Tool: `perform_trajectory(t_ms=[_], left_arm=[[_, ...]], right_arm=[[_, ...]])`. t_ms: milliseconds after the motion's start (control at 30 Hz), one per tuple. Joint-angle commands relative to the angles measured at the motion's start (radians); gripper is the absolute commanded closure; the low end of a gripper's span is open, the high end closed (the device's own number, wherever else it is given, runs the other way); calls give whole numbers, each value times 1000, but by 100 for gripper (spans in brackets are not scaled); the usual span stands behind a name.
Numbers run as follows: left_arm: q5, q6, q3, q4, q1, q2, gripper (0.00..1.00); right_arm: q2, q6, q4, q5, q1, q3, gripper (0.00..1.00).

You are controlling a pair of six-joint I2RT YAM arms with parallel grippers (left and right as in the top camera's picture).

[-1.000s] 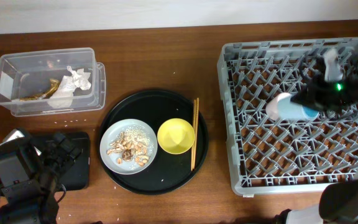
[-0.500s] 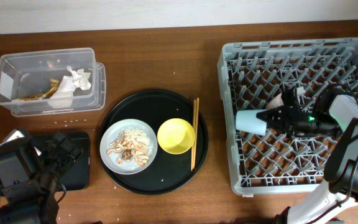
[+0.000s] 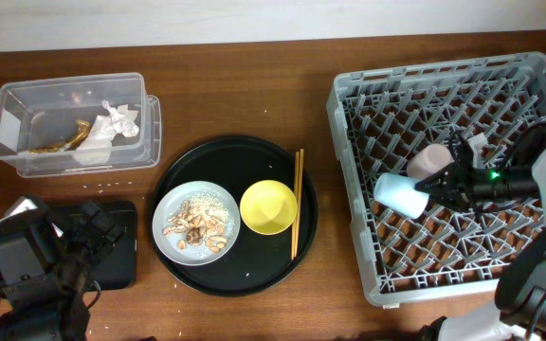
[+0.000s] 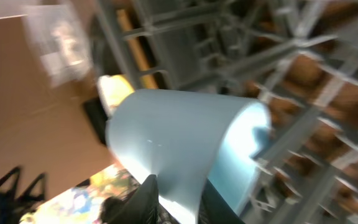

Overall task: Sort waste into correct bins and load items into the dishwasher rack
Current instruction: 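Place the blue cup in the rack and release with the right gripper, then reach the right gripper to the yellow bowl and grasp it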

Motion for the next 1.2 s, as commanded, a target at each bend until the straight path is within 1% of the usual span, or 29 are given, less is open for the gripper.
perform_trajectory(t_ms=[0,33,67,100,133,167,200,233,267,300,333,367,400,433,500,567,667,733,767,800,833,867,900,933,967,1000,1033,1067,1167], left_arm=[[6,6,1,3,2,-1,1],[6,6,1,3,2,-1,1],[6,6,1,3,2,-1,1],[6,6,1,2,2,-1,1],[6,6,1,3,2,-1,1],[6,6,1,3,2,-1,1],[6,6,1,3,2,-1,1],[6,6,1,3,2,-1,1],[6,6,1,3,2,-1,1],[6,6,1,3,2,-1,1],[6,6,1,3,2,-1,1],[6,6,1,3,2,-1,1],[6,6,1,3,2,-1,1],[6,6,1,3,2,-1,1],[6,6,1,3,2,-1,1],[6,6,1,3,2,-1,1],[6,6,1,3,2,-1,1],[6,6,1,3,2,-1,1],[6,6,1,3,2,-1,1],[6,6,1,3,2,-1,1],[6,6,1,3,2,-1,1],[6,6,1,3,2,-1,1],[6,6,1,3,2,-1,1],[6,6,1,3,2,-1,1],[6,6,1,3,2,-1,1],[6,6,1,3,2,-1,1],[6,6,1,2,2,-1,1],[6,6,1,3,2,-1,1],[6,6,1,3,2,-1,1]], right_arm=[[-109,215,4,436,-3,32,79],[-176,227,3,452,-3,50,64],[-222,227,-4,452,-2,61,53],[-269,225,-15,420,6,64,50],[-307,165,-22,302,53,64,49],[-321,163,-12,278,106,64,49],[-323,186,44,335,233,63,49],[-309,285,94,469,342,63,49],[-296,353,114,588,399,63,49],[-269,439,130,742,458,60,50],[-227,440,152,756,472,58,62],[-190,433,154,767,467,58,80],[-154,433,154,783,459,58,89],[-116,433,155,784,451,58,96],[-60,435,148,782,448,58,96],[-61,565,87,940,448,66,96],[-93,666,-28,1070,448,122,96],[-98,665,-70,1063,451,151,96],[-99,659,-83,1006,453,157,96],[-101,563,-58,882,465,157,96],[-101,420,-12,720,488,157,96],[-101,320,31,607,520,157,94],[-100,246,98,563,578,156,79],[-94,206,162,570,640,150,44],[-79,166,213,570,694,140,30],[-62,129,235,573,727,134,30],[-41,134,261,605,751,128,31],[3,197,291,707,772,126,32],[88,208,330,759,771,126,33]])
